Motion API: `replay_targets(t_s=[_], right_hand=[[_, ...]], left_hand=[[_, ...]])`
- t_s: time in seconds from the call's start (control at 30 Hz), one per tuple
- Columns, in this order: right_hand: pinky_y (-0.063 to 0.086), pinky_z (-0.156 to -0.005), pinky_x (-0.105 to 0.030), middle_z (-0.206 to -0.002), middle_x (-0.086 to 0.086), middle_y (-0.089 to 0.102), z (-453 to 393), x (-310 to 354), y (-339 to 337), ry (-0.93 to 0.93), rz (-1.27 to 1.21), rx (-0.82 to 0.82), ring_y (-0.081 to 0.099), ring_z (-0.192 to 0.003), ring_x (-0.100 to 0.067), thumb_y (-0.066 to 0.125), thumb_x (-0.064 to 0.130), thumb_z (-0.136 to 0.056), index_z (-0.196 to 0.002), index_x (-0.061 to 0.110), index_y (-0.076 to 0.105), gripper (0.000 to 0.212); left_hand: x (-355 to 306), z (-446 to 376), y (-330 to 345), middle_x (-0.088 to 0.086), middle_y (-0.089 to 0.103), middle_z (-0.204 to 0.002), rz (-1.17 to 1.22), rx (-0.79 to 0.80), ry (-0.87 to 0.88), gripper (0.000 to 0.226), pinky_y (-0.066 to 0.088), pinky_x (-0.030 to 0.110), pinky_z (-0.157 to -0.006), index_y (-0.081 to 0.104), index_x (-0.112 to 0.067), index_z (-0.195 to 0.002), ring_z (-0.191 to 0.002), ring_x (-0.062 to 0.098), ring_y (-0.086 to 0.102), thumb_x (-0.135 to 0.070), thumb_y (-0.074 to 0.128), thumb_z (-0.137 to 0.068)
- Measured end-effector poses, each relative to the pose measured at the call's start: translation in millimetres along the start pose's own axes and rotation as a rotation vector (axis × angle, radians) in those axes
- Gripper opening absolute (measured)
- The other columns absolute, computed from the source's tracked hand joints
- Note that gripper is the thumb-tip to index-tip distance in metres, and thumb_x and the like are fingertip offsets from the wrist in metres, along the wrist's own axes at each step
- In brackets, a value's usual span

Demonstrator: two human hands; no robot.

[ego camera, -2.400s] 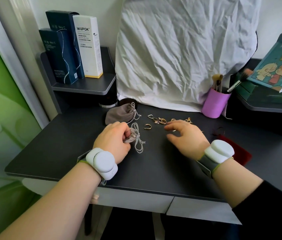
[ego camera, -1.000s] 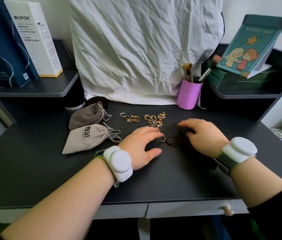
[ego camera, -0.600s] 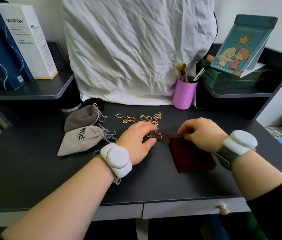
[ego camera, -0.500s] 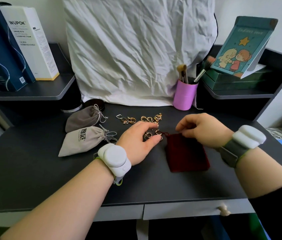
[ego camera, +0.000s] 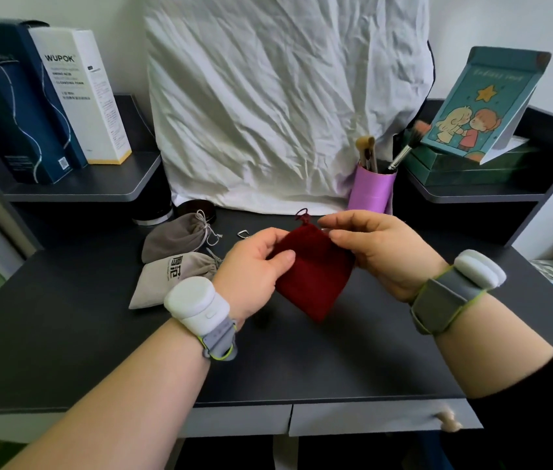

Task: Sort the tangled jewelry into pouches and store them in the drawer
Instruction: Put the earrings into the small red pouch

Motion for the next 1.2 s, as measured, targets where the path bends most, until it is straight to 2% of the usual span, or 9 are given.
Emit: replay_targets(t_s=[0.07,0.2,0.43,0.57,0.67,0.77,0.87,1.03,1.2], right_hand=[[0.042,-0.072,-0.039,-0.091,-0.014,0.067,-0.3,-5.0,12.0,0.053,-0.053,0.061,0.055,-0.081,-0.028,0.054,0.0,-0.089,-0.098,0.01,0.068,0.02],[0.039,-0.044,-0.021,-0.079,-0.009,0.067,-1.4,-10.3,30.4,0.128,-0.088,0.149,0.053,-0.056,-0.016,0.049,0.001,-0.092,-0.102,0.005,0.067,0.022],[0.033,-0.059,-0.027,-0.077,-0.007,0.058,-4.1,-11.8,49.6,0.19,-0.141,0.219,0.042,-0.062,-0.015,0.063,0.001,-0.077,-0.096,0.013,0.069,0.023],[0.038,-0.064,-0.029,-0.087,-0.015,0.053,-4.4,-11.8,60.7,0.197,-0.09,0.214,0.042,-0.071,-0.022,0.066,0.003,-0.074,-0.089,0.005,0.068,0.015],[0.042,-0.05,-0.021,-0.065,-0.009,0.058,-10.0,-11.2,58.1,0.163,-0.111,0.099,0.05,-0.056,-0.018,0.065,0.002,-0.08,-0.076,0.007,0.066,0.006],[0.046,-0.046,-0.02,-0.066,-0.007,0.062,-13.7,-9.2,57.5,0.136,-0.134,0.045,0.055,-0.055,-0.017,0.065,0.001,-0.081,-0.089,0.0,0.067,0.008],[0.047,-0.046,-0.022,-0.061,-0.003,0.063,-14.0,-8.2,65.8,0.147,-0.157,0.083,0.058,-0.05,-0.012,0.06,-0.005,-0.081,-0.084,0.002,0.066,0.009],[0.054,-0.048,-0.026,-0.063,-0.004,0.067,-18.1,-8.1,73.3,0.132,-0.204,0.09,0.064,-0.053,-0.015,0.06,-0.015,-0.078,-0.085,-0.002,0.064,0.015],[0.051,-0.045,-0.021,-0.063,-0.006,0.068,-24.7,-9.3,71.6,0.099,-0.029,0.045,0.064,-0.048,-0.012,0.063,-0.013,-0.077,-0.086,0.001,0.067,0.017]], left_hand=[[-3.3,-0.2,-8.5,-0.004,0.069,-0.083,-0.051,-0.036,0.013,0.031,0.048,0.037,-0.082,0.064,-0.028,-0.088,-0.079,0.016,0.061,0.0,0.054,-0.091],[-8.9,-0.1,-24.7,0.005,0.071,-0.097,-0.174,-0.131,0.017,0.024,0.05,0.048,-0.091,0.063,-0.031,-0.092,-0.095,0.028,0.065,-0.009,0.057,-0.089],[-10.0,3.1,-41.7,-0.008,0.07,-0.095,-0.397,-0.203,-0.019,0.017,0.041,0.023,-0.073,0.064,-0.028,-0.099,-0.088,0.014,0.062,-0.016,0.057,-0.089],[-11.3,6.8,-49.1,-0.011,0.065,-0.091,-0.443,-0.274,0.004,0.017,0.043,0.025,-0.079,0.06,-0.03,-0.097,-0.092,0.013,0.061,-0.022,0.066,-0.084],[-22.5,13.0,-56.0,-0.008,0.059,-0.093,-0.502,-0.411,0.134,0.017,0.042,0.028,-0.085,0.058,-0.027,-0.092,-0.095,0.015,0.055,-0.032,0.069,-0.08],[-22.9,16.6,-53.2,-0.01,0.059,-0.073,-0.435,-0.386,0.113,0.03,0.043,0.024,-0.068,0.059,-0.026,-0.075,-0.071,0.006,0.055,-0.056,0.066,-0.075],[-17.1,18.7,-43.0,-0.014,0.056,-0.056,-0.399,-0.279,0.027,0.046,0.039,0.017,-0.053,0.059,-0.023,-0.069,-0.052,0.0,0.049,-0.069,0.066,-0.064],[-13.8,15.1,-49.5,-0.008,0.056,-0.057,-0.483,-0.3,-0.029,0.018,0.047,0.03,-0.061,0.06,-0.022,-0.068,-0.055,0.01,0.052,-0.033,0.074,-0.069],[-16.9,15.4,-69.5,-0.004,0.059,-0.058,-0.502,-0.391,-0.044,0.008,0.041,0.023,-0.054,0.06,-0.02,-0.07,-0.055,0.012,0.053,-0.021,0.068,-0.069]])
Point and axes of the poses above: each hand's wrist, its own z-axis away from the middle knuckle, its own y-axis out of the palm, x = y × z, the point moved 7 cm from there along -z, towards the middle knuckle
